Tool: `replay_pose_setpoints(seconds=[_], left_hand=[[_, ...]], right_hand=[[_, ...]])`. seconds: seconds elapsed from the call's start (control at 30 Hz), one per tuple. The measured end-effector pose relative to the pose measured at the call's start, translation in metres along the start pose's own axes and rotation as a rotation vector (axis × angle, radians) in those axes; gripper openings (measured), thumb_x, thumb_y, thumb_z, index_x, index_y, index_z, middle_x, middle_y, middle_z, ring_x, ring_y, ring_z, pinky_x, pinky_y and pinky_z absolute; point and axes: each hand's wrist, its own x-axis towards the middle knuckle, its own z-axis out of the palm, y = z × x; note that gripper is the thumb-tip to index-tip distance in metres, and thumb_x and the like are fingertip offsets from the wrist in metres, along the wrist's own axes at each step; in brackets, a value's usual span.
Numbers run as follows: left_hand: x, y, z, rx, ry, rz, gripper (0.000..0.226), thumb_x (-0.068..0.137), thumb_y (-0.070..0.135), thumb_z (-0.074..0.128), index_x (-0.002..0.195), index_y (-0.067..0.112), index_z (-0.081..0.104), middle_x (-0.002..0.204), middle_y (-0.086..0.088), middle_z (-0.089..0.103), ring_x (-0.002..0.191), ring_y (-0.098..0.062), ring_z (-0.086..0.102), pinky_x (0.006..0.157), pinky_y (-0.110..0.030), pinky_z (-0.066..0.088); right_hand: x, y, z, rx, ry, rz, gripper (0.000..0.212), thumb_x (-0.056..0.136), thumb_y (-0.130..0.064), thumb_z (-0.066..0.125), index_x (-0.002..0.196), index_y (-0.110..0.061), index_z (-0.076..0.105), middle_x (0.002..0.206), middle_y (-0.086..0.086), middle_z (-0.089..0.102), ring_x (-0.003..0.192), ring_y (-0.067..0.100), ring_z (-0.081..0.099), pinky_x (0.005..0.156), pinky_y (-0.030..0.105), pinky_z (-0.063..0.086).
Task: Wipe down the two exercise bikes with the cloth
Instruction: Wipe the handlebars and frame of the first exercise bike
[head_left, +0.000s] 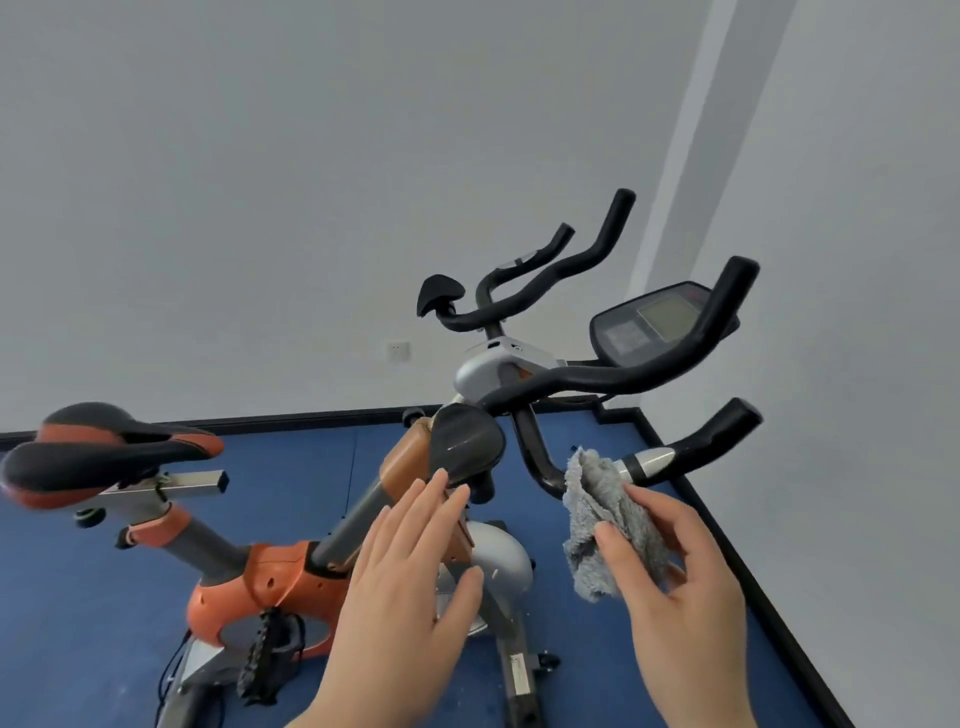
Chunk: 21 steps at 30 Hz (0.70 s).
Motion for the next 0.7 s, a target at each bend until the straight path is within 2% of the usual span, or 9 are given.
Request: replay_pose_setpoints(seconds=[0.1,0.2,0.37,0.47,0.6,0.7], left_hand=[[0.015,-0.027,-0.02,-0.032,-0.025,0.006,0.06,0.087,0.043,0.045,0.136,0.054,0.012,0.151,0.032,0.006,0.141,0.008,0.0,0.119,-0.027,0.005],[0.025,-0.039,-0.03,-0.084,-0.057,-0.021,0.061,0.089,0.037,0.049,0.137,0.051,0.014,0.151,0.031,0.008,0.141,0.007,0.002,0.119,-0.027,0.007],[0.049,-0.05,-0.03,-0.17,-0.064,-0.03,0.061,0.087,0.034,0.05,0.139,0.05,0.021,0.148,0.034,0.013,0.14,0.006,0.01,0.117,-0.031,0.017],[0.065,-0.05,-0.021,-0.221,-0.031,-0.065,0.058,0.088,0.029,0.052,0.136,0.051,0.027,0.142,0.039,0.016,0.137,0.009,0.015,0.115,-0.028,0.02],[0.081,-0.059,-0.004,-0.24,-0.021,-0.126,0.057,0.089,0.028,0.053,0.14,0.04,0.033,0.148,0.03,0.022,0.137,0.007,0.018,0.115,-0.034,0.025],[0.089,-0.066,0.007,-0.29,-0.017,-0.173,0.057,0.088,0.025,0.053,0.14,0.039,0.034,0.148,0.027,0.025,0.136,0.007,0.02,0.115,-0.035,0.026]], right_hand=[[0.001,-0.008,0.032,0.009,0.045,0.019,0.03,0.079,-0.023,0.072,0.104,-0.036,0.065,0.101,-0.017,0.066,0.096,0.002,0.062,0.079,0.035,0.057],[0.004,-0.013,0.05,-0.028,0.01,0.023,0.029,0.081,-0.023,0.071,0.106,-0.033,0.064,0.102,-0.017,0.065,0.096,0.002,0.063,0.077,0.03,0.057],[0.04,-0.021,0.07,-0.207,0.011,-0.176,0.033,0.08,-0.02,0.073,0.111,-0.027,0.062,0.104,-0.016,0.06,0.099,0.005,0.058,0.077,0.017,0.051],[0.08,-0.014,0.094,-0.408,-0.139,-0.366,0.036,0.081,-0.018,0.072,0.115,-0.026,0.061,0.102,-0.011,0.055,0.099,0.011,0.05,0.078,0.019,0.046],[0.116,0.005,0.126,-0.666,-0.412,-0.53,0.039,0.081,-0.012,0.064,0.118,-0.026,0.063,0.103,-0.005,0.051,0.096,0.015,0.047,0.073,0.03,0.051],[0.126,0.011,0.137,-0.706,-0.51,-0.562,0.034,0.083,-0.024,0.066,0.117,-0.024,0.064,0.104,-0.004,0.051,0.098,0.014,0.047,0.075,0.031,0.051]])
